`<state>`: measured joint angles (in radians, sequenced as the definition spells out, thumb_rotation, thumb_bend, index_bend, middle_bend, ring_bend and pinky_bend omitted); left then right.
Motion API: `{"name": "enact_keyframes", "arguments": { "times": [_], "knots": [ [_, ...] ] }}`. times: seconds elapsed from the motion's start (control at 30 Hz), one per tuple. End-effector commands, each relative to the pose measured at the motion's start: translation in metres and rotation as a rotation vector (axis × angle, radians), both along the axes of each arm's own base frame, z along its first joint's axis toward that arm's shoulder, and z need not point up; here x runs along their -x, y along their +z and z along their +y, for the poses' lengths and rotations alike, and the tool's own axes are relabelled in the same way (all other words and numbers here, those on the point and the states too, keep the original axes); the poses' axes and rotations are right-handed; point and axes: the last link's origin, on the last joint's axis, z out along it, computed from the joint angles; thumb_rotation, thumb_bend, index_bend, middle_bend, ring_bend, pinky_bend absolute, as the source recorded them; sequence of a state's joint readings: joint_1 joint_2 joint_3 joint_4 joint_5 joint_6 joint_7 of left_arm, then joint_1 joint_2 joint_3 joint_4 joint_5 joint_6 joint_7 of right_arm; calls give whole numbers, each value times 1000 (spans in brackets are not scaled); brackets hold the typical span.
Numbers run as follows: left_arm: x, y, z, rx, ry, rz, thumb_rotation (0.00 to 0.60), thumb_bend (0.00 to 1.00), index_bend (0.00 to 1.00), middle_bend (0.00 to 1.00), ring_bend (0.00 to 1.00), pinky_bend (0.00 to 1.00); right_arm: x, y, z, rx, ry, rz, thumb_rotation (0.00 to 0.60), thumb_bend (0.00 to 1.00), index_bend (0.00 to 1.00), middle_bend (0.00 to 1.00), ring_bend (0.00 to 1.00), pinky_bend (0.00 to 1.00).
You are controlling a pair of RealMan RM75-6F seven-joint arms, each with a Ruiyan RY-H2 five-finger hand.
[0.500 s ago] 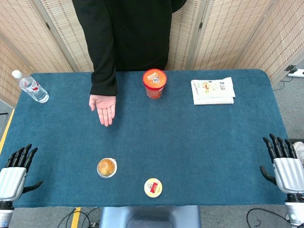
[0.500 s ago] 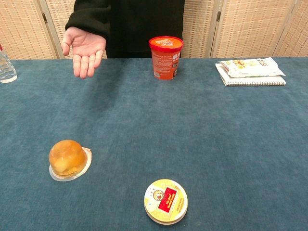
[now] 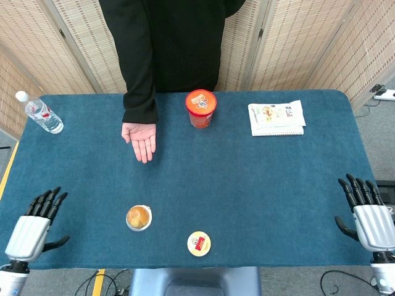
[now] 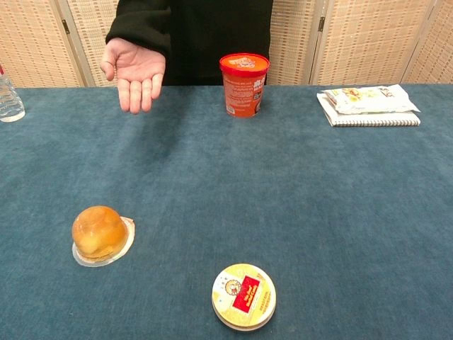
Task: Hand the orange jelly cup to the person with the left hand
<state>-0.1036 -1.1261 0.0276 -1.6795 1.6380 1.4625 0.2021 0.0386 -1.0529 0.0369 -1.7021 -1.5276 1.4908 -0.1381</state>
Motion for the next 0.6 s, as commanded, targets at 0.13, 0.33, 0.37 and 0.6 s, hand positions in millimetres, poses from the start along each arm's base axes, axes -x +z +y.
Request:
{"name": "enact_keyframes", "arguments": {
  "times": [0.13,0.33,0.37,0.6],
  "knots": [
    [-22,-30,1,186,-29,-79,600,155,15,69,66,229,-2,5,1,-14,30,-28,600,227,0,0,0,0],
    [-50,-56,1,257,-62,-70,600,155,56,107,86,256,-6,12,7,-42,83,-59,600,227,0,0,0,0],
    [-54,-59,3,259,-69,-68,600,155,63,113,93,263,-6,13,9,-42,91,-66,600,227,0,0,0,0],
    [-79,-86,27,284,-105,-58,600,155,81,137,145,319,-9,22,24,-40,157,-103,600,226,0,0,0,0]
  ]
}}
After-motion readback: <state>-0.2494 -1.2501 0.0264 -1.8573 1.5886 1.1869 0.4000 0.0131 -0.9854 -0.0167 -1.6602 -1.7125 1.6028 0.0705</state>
